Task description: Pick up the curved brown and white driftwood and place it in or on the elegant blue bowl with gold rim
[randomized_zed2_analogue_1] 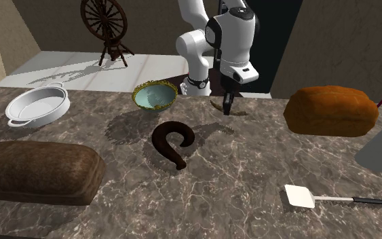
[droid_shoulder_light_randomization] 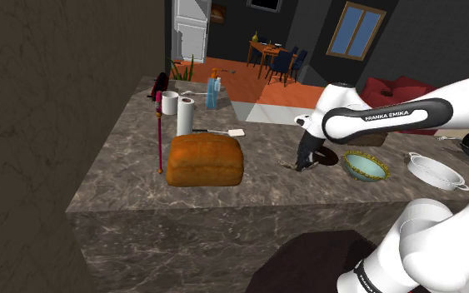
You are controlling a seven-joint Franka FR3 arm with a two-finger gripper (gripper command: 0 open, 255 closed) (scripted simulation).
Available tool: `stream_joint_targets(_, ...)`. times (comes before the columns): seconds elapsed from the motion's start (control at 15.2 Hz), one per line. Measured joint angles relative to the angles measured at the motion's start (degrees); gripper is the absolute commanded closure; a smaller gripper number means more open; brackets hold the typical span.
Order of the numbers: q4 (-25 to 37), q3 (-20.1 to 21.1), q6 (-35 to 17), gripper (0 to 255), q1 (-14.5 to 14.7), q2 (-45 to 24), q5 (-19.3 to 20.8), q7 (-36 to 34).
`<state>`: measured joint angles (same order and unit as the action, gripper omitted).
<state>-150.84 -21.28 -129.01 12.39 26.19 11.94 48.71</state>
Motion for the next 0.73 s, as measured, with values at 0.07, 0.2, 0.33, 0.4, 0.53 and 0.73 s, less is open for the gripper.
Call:
stream_joint_targets(0.07, 0.4, 0.1, 0.9, 255, 0.0, 0.5, 0.0, 0.0)
stream_joint_targets(0.2, 1.4, 0.5, 2.6, 255, 0.0, 1.2, -0.2, -0.2)
stream_joint_targets(0.33, 2.3, 0.7, 4.4, 255, -0.1, 2.1, -0.2, -0.1)
stream_joint_targets(0.4, 2.8, 1.0, 5.3, 255, 0.0, 2.5, -0.2, -0.2)
stream_joint_targets(0.53, 4.2, 1.2, 7.0, 255, 0.0, 2.9, -0.4, -0.1)
stream_joint_targets(0.73, 5.8, 1.7, 9.6, 255, 0.1, 3.8, -0.6, -0.2)
